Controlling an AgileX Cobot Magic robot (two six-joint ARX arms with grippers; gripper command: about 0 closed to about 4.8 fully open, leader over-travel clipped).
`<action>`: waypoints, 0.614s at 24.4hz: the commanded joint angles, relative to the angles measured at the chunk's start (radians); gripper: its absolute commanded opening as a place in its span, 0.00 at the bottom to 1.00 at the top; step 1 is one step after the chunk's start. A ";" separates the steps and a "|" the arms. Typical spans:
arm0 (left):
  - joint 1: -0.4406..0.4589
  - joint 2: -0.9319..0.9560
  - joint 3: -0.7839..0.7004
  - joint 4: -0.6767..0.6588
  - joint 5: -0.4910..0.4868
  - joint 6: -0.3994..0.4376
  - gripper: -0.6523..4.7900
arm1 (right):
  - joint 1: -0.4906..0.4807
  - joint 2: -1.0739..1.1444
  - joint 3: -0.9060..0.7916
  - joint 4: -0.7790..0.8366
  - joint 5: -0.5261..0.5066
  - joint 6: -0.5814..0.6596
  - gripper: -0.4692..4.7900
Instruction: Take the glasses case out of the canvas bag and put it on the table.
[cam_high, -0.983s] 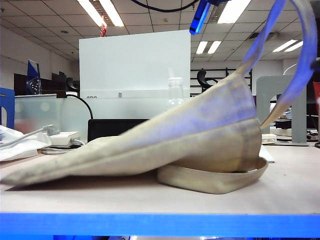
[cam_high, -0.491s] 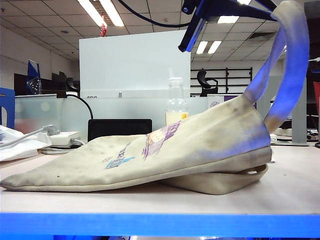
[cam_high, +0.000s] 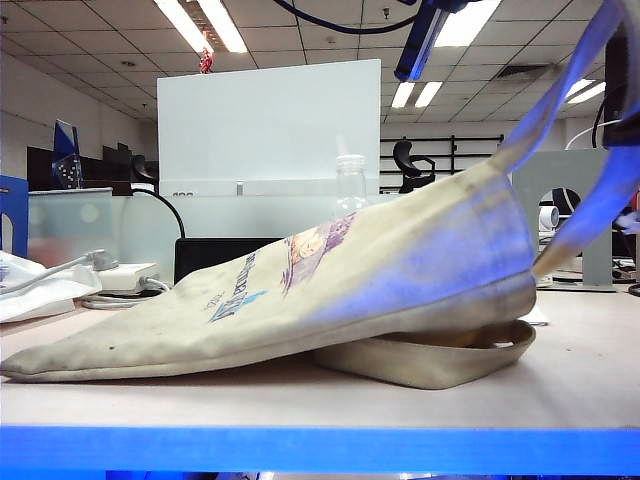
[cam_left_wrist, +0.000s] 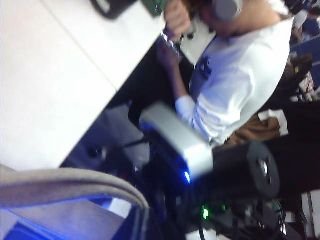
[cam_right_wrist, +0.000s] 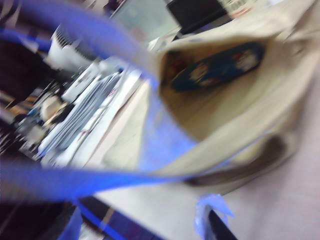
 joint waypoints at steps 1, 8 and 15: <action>-0.002 -0.005 0.003 0.023 -0.034 -0.002 0.11 | 0.072 -0.002 -0.005 0.008 -0.045 0.020 0.69; -0.003 -0.005 0.002 -0.087 -0.031 0.034 0.11 | 0.201 -0.002 0.040 0.001 0.201 -0.188 0.72; -0.003 -0.006 0.003 -0.180 0.014 0.074 0.11 | 0.201 -0.002 0.063 -0.052 0.336 -0.305 0.73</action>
